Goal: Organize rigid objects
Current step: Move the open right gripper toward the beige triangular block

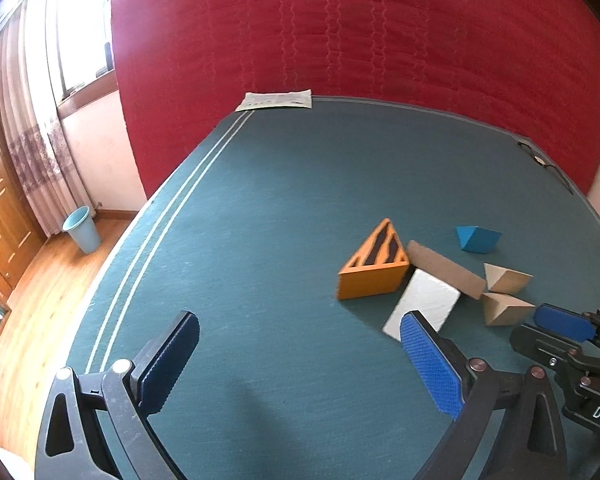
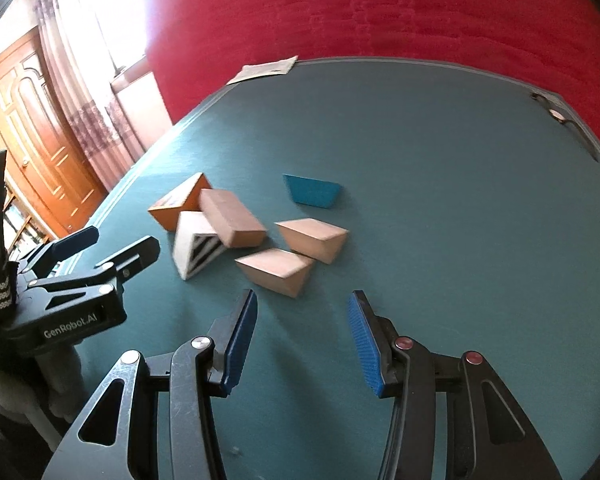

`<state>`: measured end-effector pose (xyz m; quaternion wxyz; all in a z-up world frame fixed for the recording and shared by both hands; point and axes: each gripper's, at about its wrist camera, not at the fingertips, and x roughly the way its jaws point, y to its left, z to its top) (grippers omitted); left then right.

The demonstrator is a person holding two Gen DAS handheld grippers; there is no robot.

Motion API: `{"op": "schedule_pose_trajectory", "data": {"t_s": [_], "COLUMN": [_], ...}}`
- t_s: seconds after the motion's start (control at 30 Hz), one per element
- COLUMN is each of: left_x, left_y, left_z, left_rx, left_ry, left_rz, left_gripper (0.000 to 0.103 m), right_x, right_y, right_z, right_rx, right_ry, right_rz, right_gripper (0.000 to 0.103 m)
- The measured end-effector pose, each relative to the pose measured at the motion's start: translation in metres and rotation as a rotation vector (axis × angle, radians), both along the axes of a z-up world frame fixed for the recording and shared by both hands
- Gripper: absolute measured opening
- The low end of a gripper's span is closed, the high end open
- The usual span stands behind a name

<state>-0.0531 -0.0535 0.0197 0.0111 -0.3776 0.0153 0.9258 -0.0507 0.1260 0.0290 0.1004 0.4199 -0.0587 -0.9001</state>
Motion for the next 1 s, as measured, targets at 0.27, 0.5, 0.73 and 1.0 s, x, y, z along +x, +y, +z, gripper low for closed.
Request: {"op": "schedule_pose_trajectory", "data": {"t_s": [0.27, 0.5, 0.73, 1.0], "left_x": [0.002, 0.000, -0.001, -0.008], "left_y": [-0.008, -0.008, 0.001, 0.029], "left_z": [0.001, 0.000, 0.000, -0.002], "left_rx": [0.020, 0.012, -0.006, -0.031], "left_ry": [0.001, 0.003, 0.006, -0.009], "left_rz": [0.006, -0.001, -0.031, -0.100], "left_gripper": [0.102, 0.102, 0.102, 0.095], "right_x": [-0.012, -0.018, -0.004, 0.010], "right_y": [-0.024, -0.026, -0.017, 0.010], "right_z": [-0.002, -0.003, -0.003, -0.004], "right_rx": [0.045, 0.097, 0.128, 0.111], "right_ry": [0.021, 0.049, 0.064, 0.052], "right_rz": [0.004, -0.020, -0.026, -0.071], "right_gripper": [0.049, 0.038, 0.034, 0.034]}}
